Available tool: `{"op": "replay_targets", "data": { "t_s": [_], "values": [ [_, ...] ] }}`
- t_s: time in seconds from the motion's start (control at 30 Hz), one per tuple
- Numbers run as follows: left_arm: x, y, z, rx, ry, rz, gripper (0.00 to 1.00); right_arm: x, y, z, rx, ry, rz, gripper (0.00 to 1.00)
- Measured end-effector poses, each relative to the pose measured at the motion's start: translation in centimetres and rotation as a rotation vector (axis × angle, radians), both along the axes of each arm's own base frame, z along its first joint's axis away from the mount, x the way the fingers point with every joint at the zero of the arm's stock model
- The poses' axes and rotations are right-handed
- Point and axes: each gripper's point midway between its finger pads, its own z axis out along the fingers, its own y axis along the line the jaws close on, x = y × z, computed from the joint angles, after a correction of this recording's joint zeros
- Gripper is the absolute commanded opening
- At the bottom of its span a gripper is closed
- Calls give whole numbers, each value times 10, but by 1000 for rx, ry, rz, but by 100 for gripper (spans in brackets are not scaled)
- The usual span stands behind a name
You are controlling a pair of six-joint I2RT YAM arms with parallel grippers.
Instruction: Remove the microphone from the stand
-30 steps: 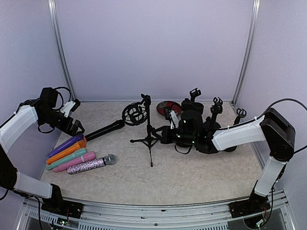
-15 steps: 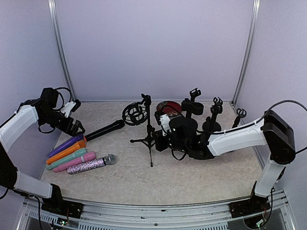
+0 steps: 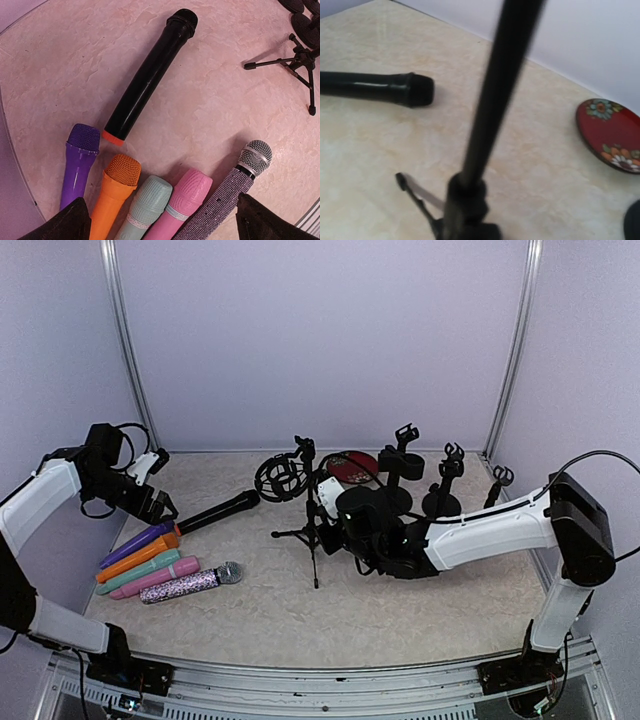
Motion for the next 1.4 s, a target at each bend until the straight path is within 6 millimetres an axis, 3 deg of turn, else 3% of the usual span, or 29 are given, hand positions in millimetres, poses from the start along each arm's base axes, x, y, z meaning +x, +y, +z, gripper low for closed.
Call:
{"op": "replay_targets", "data": {
  "t_s": [0.3,0.37,0.53,0.7,0.87,1.13,1.4],
  "values": [
    [0,0,-1,0,5,0,99,-7,-4,6,56,46,33,66],
    [0,0,-1,-1,6,1,99,-12,-3,11,116,83,67,71],
    [2,0,5,-3,-4,6,99,-18,-1,19,284,203,160,73],
    [3,0,8,-6,-8,11,99,-20,-1,13,418,343,219,66],
    [3,0,8,-7,-8,12,99,-19,1,21,558,438,267,62],
    [3,0,8,-8,-8,13,99,-21,-4,18,682,546,310,61],
    [2,0,10,-7,-13,12,99,-18,1,13,784,637,378,51]
  ]
}}
